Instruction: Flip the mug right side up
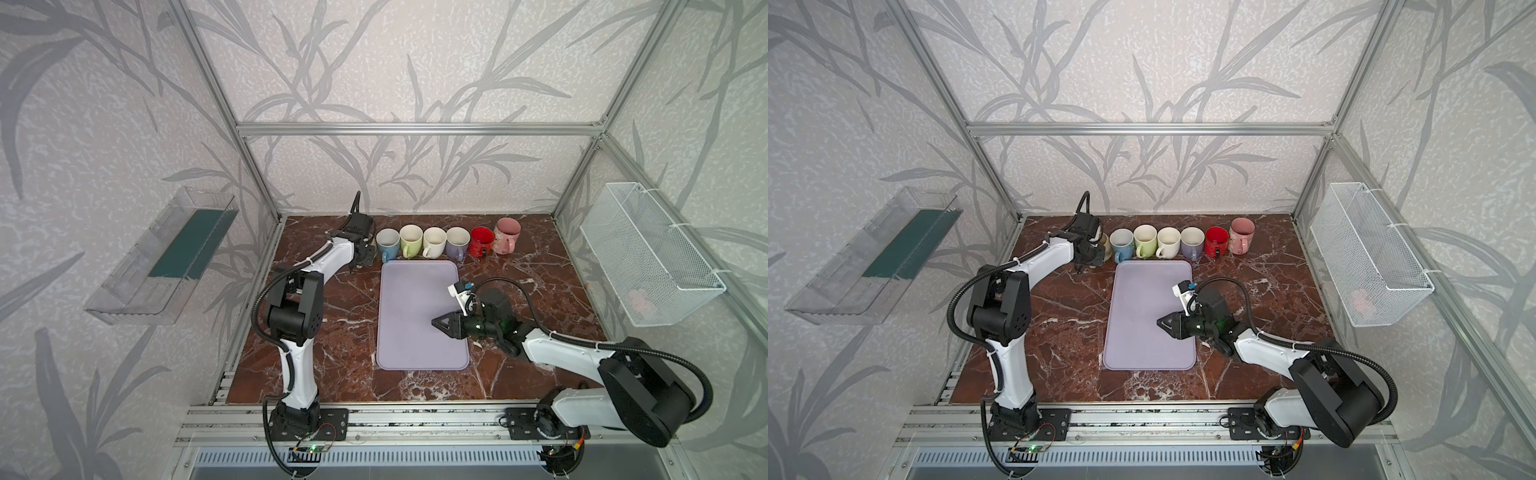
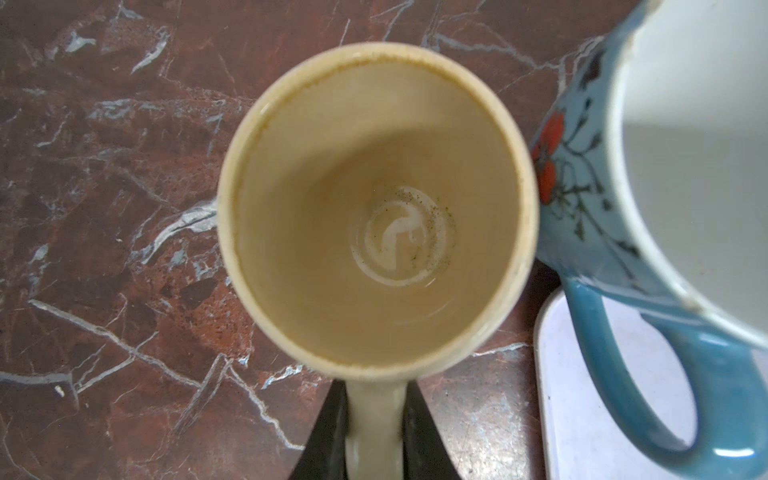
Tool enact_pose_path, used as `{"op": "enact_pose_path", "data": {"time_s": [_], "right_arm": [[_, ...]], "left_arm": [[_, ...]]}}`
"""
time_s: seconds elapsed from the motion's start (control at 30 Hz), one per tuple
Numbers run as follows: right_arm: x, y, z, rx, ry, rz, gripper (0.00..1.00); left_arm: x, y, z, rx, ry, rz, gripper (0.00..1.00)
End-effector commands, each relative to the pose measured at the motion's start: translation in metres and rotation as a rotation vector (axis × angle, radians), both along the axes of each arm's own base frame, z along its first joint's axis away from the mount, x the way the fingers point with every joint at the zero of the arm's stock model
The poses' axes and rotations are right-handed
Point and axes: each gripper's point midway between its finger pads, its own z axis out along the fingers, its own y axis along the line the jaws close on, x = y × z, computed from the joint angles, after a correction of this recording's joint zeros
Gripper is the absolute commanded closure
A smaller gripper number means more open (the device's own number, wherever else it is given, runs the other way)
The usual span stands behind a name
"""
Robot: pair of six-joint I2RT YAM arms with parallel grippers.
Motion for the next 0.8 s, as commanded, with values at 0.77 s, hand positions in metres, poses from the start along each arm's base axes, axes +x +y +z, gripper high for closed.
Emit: {"op": "enact_pose_path", "data": {"time_s": [0.77], "right_arm": [[0.028, -0.065, 0.059, -0.247, -0.281, -0.191, 0.53]], "left_arm": [[-0.065, 0.011, 0.128, -0.126, -0.356, 0.028, 0.47]]}}
